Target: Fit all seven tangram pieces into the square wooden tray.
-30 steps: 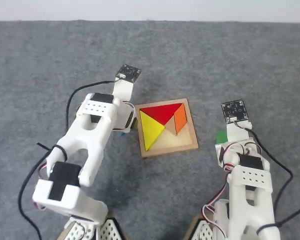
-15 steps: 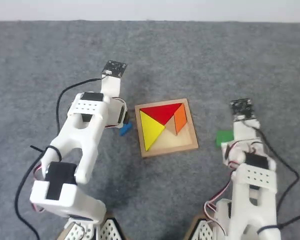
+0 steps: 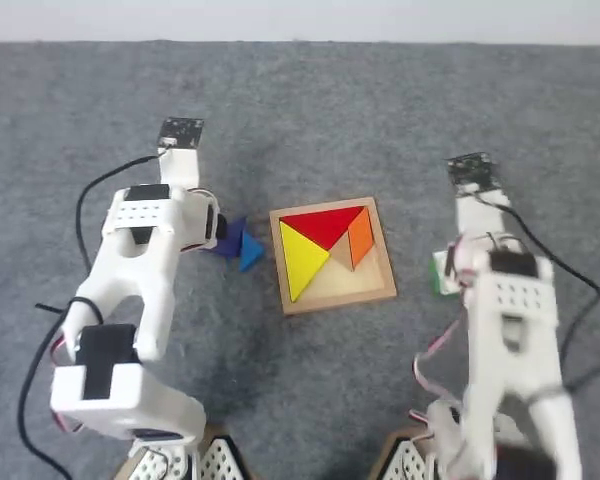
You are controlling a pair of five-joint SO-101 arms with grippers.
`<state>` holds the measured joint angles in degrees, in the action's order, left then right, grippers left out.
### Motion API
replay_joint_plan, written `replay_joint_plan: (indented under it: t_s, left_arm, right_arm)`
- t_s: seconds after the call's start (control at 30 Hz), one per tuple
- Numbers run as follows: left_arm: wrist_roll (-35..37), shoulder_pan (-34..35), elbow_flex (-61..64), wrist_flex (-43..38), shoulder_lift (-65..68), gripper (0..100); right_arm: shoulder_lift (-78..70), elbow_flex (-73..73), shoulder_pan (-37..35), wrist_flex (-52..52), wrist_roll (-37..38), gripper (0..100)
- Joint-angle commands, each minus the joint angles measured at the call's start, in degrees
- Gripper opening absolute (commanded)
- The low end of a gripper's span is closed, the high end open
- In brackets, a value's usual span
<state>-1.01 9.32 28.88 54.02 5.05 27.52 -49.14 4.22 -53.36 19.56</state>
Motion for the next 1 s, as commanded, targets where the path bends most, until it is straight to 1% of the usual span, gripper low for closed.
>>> replay_joint_plan:
  t_s: [0.0, 0.1, 0.17, 0.3, 0.5, 0.67, 0.87, 0.97]
  left_arm:
    - [0.18, 0.18, -0.84, -1.14, -0.44, 20]
    - [0.09, 0.18, -0.75, -1.41, -0.44, 20]
    - [0.09, 0.18, -0.84, -1.49, -0.44, 20]
    - [0.09, 0.18, -0.84, -1.49, -0.44, 20]
    - [0.09, 0.09, -0.84, -1.49, -0.44, 20]
    - [0.09, 0.09, -0.75, -1.49, -0.44, 20]
    - [0.00, 0.09, -0.84, -1.49, -0.44, 20]
    - [0.00, 0.09, -0.84, -1.49, -0.44, 20]
  right_arm:
    - [-14.46, 8.44, -2.59, 0.40, -1.76, 4.8]
    - [-19.38, 10.11, -3.03, 0.40, -1.58, 12.5]
    - [-20.09, 10.29, -3.03, 0.40, 0.18, 15.7]
    - [-20.09, 10.29, -3.12, 0.40, 1.41, 16.3]
    - [-20.44, 10.37, -6.02, 0.40, 1.32, 16.5]
    - [-20.70, 11.16, -5.67, 0.31, 1.58, 17.2]
    - [-20.18, 12.13, -5.85, -2.51, 2.46, 30.3]
    - [-20.26, 12.66, -5.93, -2.77, 2.81, 31.1]
